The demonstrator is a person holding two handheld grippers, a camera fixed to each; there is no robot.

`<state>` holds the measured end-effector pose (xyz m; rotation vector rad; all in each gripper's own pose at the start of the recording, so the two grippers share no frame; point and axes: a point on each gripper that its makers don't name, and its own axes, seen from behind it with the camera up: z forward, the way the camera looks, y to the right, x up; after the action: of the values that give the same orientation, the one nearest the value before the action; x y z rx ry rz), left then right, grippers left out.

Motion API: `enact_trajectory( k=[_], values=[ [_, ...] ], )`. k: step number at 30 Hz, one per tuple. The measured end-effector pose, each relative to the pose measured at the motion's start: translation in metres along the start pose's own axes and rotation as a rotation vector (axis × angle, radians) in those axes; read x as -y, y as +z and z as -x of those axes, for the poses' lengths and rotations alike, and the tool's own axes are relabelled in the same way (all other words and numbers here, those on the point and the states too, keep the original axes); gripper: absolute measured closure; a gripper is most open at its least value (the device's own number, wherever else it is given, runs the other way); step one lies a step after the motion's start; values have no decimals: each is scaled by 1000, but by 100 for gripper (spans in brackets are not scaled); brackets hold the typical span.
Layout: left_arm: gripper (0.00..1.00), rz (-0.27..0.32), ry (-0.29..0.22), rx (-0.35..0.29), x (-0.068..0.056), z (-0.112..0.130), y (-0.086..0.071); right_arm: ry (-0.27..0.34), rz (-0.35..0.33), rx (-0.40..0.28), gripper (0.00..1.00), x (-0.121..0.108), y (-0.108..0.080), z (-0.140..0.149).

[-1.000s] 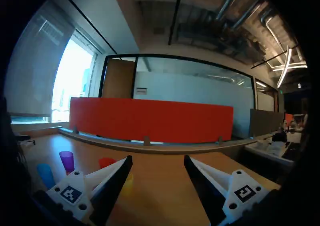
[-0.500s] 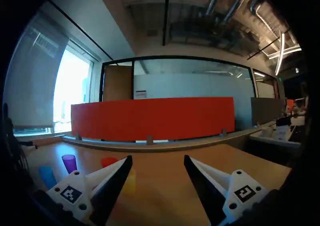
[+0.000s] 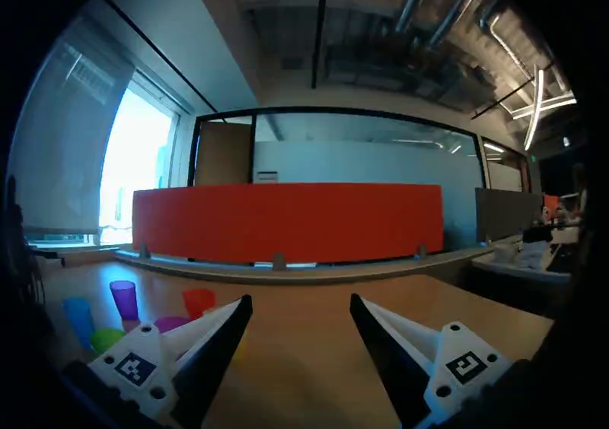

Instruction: Pour water

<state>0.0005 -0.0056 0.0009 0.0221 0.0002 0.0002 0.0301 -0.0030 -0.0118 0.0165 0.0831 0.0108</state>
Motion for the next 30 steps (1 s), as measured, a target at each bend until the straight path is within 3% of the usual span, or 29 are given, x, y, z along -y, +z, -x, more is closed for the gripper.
enact_trajectory(
  k=[8,30],
  values=[
    [9,0,0,0,0,0,0,20,-2,6,0,-4,3,8],
    [9,0,0,0,0,0,0,-14,-5,63,0,0,7,30]
  ],
)
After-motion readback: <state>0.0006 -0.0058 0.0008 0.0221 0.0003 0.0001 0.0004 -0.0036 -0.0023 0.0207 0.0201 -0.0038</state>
